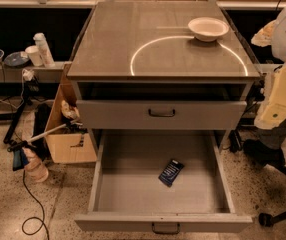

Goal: Pick rxbar chocolate from middle drawer and place on counter

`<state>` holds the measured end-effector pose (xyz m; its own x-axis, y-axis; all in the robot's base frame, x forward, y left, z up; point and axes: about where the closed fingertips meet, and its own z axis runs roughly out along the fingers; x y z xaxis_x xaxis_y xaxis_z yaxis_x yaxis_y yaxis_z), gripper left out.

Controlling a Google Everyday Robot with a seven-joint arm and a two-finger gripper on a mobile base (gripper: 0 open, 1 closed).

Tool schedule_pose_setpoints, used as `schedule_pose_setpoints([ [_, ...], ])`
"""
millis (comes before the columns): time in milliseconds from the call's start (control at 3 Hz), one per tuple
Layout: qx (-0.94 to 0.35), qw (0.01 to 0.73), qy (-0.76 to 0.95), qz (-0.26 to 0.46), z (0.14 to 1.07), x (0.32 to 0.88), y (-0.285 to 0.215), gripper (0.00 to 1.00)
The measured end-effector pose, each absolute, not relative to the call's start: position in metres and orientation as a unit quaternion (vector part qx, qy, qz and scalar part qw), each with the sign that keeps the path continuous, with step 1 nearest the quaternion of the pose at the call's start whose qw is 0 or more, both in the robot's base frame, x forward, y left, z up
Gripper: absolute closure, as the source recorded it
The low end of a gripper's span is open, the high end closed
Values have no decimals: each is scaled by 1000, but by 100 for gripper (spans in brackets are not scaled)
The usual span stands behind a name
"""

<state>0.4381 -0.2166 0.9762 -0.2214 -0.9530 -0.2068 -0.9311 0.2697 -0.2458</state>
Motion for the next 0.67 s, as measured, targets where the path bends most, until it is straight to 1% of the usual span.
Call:
schedule_pose_setpoints([
  [667, -596, 160, 785, -54, 950, 450, -209, 0],
])
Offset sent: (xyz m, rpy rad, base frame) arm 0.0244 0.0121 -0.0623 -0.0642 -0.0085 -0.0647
